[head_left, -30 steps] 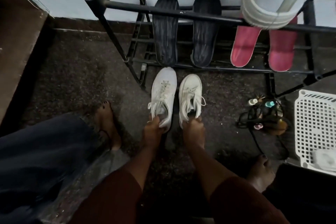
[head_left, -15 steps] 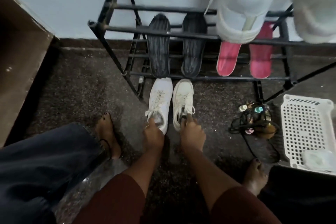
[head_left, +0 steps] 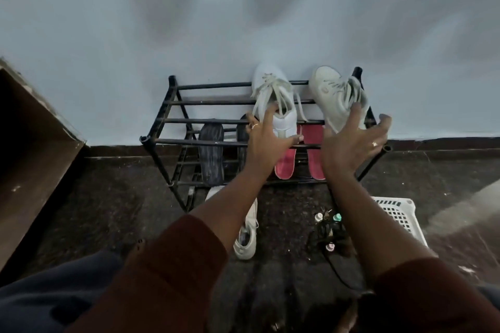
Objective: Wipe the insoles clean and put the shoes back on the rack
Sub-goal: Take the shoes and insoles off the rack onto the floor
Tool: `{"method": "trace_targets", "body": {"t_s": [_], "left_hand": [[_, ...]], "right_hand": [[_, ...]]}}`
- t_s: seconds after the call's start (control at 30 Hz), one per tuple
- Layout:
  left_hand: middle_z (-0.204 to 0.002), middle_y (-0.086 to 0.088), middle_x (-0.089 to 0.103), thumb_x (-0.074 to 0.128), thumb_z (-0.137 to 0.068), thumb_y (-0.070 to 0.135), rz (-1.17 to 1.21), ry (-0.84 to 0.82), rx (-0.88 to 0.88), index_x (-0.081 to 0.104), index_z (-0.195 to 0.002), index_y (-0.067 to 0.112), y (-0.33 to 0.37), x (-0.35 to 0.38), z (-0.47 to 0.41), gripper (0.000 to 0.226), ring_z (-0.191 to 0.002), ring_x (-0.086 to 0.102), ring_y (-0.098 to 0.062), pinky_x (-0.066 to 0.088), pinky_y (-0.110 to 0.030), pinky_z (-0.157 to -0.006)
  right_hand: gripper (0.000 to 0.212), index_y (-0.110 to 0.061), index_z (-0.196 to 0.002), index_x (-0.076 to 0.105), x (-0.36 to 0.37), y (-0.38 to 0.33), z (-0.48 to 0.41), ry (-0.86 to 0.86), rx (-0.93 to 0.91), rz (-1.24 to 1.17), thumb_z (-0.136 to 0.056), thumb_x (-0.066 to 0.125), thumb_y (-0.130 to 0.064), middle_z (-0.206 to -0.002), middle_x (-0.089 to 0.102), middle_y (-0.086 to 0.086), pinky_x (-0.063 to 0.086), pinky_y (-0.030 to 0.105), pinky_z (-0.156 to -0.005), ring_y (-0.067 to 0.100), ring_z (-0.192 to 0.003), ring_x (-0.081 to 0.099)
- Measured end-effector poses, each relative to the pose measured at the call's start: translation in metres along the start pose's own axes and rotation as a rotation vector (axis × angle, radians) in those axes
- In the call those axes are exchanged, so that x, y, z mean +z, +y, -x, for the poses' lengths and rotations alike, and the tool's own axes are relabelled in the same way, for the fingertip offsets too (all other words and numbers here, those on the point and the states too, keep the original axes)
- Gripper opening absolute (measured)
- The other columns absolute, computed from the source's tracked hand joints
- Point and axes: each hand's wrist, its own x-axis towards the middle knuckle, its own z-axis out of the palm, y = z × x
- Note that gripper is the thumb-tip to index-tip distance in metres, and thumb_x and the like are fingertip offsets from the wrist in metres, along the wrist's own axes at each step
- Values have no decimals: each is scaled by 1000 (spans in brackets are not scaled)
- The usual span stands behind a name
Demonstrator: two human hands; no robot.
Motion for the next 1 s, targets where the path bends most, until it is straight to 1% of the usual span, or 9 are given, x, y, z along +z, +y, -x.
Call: {"method": "trace_targets", "body": {"t_s": [0.1, 0.2, 0.27, 0.33, 0.4, 0.57, 0.73, 0.87, 1.0], "left_hand": [[-125, -14, 46, 85, -65, 33, -30, 8, -54, 39, -130, 28, 6, 1, -9, 79, -107, 53, -32, 41, -31, -79], [-106, -12, 59, 86, -65, 25, -12, 19, -81, 43, -115, 16, 6, 1, -11, 66, -94, 57, -29, 46, -32, -74], [-102, -12, 61, 86, -66, 22, 17, 36, -81, 44, -109, 13, 7, 2, -7, 61, -87, 56, -25, 48, -31, -70], [-95, -9, 58, 85, -67, 20, 32, 62, -71, 44, -108, 13, 8, 4, 0, 57, -80, 54, -22, 44, -29, -64], [-91, -7, 56, 84, -69, 22, 31, 83, -58, 43, -104, 15, 9, 4, 11, 54, -76, 52, -21, 40, -26, -60], [-94, -16, 64, 82, -70, 26, 3, 94, 23, 40, -97, 16, 9, -2, 51, 50, -85, 63, -35, 49, -35, -65], [-87, -12, 66, 81, -71, 28, 26, 113, 103, 33, -91, 21, 7, -17, 113, 52, -81, 65, -30, 36, -20, -57], [-83, -8, 63, 78, -75, 31, 50, 74, 105, 32, -90, 24, -7, -27, 176, 50, -77, 64, -28, 31, -17, -53], [-78, -7, 65, 79, -72, 33, 63, 16, 65, 31, -90, 26, -29, -29, 236, 51, -75, 65, -29, 33, -15, -53]], "right_hand": [[48, -18, -116, 50, -3, 6, -33, -196, 21, 59, -75, 72, -28, -142, 24, 23, 31, 52, -103, 44, -124, 33], [32, -7, -102, 55, 0, 8, -53, -385, 72, -12, -77, 71, -21, -112, 52, 20, 46, 37, -73, 40, -97, 56], [18, -2, -90, 60, -1, 7, -56, -327, 66, -48, -78, 69, -11, -91, 57, 18, 42, 32, -63, 39, -86, 60], [11, 1, -84, 61, -4, 5, -47, -257, 53, -57, -77, 67, -6, -81, 58, 17, 40, 30, -59, 36, -79, 60], [13, 2, -88, 62, -8, 5, -29, -209, 51, -70, -79, 62, -8, -83, 61, 21, 40, 29, -59, 35, -76, 61], [27, 4, -99, 62, -29, 6, 25, -146, -47, -21, -86, 58, -19, -94, 60, 27, 41, 32, -62, 36, -80, 61], [28, 4, -98, 61, -65, 9, 94, -178, 43, -58, -86, 59, -22, -97, 58, 26, 43, 36, -66, 41, -82, 60], [28, 3, -95, 60, -96, 23, 150, -223, 119, -64, -88, 57, -24, -100, 56, 25, 34, 34, -65, 42, -84, 58], [29, -1, -95, 61, -120, 45, 204, -276, 184, -24, -89, 57, -29, -112, 54, 23, 42, 41, -75, 42, -90, 55]]}}
